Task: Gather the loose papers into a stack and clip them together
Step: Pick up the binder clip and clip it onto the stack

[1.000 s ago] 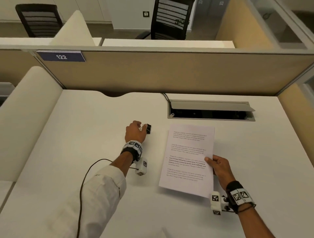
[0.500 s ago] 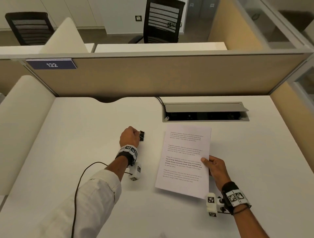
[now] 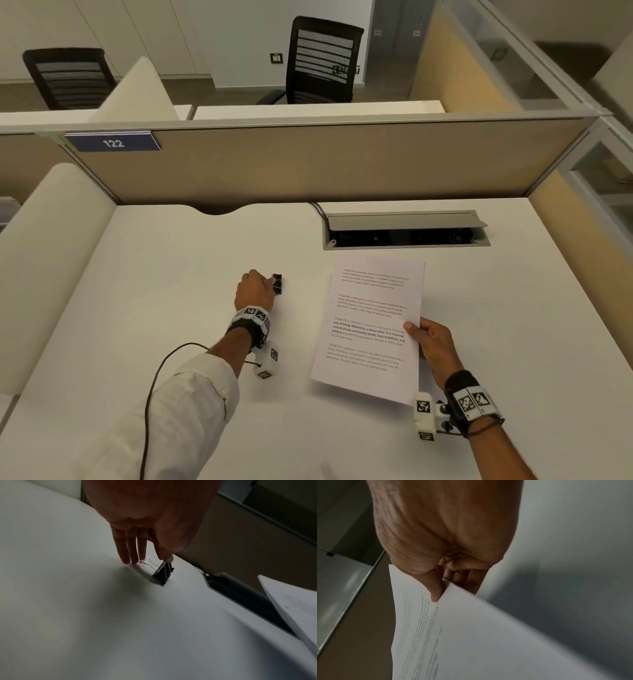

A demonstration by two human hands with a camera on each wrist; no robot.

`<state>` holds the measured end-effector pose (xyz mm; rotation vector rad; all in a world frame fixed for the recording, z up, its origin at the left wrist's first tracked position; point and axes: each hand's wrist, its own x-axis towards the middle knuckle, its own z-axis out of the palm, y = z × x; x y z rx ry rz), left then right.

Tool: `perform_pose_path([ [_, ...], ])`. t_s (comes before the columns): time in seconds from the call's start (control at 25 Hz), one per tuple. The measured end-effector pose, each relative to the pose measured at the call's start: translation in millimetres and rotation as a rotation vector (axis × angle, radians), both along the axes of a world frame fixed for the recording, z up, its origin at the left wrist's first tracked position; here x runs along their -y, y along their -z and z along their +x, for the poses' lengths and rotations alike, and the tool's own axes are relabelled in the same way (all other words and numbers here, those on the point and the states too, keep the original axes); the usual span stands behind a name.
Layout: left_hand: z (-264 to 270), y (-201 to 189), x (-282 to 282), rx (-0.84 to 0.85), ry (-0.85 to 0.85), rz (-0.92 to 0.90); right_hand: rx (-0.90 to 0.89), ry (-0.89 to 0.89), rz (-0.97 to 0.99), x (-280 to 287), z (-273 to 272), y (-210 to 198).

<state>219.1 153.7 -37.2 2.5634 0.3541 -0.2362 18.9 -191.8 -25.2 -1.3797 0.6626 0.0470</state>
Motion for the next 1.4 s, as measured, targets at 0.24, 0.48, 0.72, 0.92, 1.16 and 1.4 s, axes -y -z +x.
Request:
perform_pose_path([
  [0.24, -16.8, 6.0, -23.4, -0.084, -0.099, -0.450, 0.002, -0.023, -0.015, -7.0, -7.3, -3.6],
  [0.48, -61.3, 2.3, -47.2, -0.226, -0.197, -0.893, 0.017, -0.056, -0.022, -18.9, -19.1, -8.7],
  [0.72, -101.5, -6.6, -53.0, -0.333, -0.048, -0.898, 0.010, -0.080, -0.023, -28.3, -33.3, -8.4],
  [0.92, -128.1, 9.8, -52.3, -0.370, -0.017, -0.838, 0.005, -0.103, -0.015, -36.1, -42.2, -8.0],
  [1.16, -137.0, -1.2, -44.1, -0.285, -0.015, -0.834, 0.007, -0.128, -0.031, -35.8, -45.8, -7.3],
  [1.4, -124.6, -14.3, -39.8, -0.136, -0.101, -0.818, 0.012, -0.173, -0.051, -35.7, -45.2, -9.4],
])
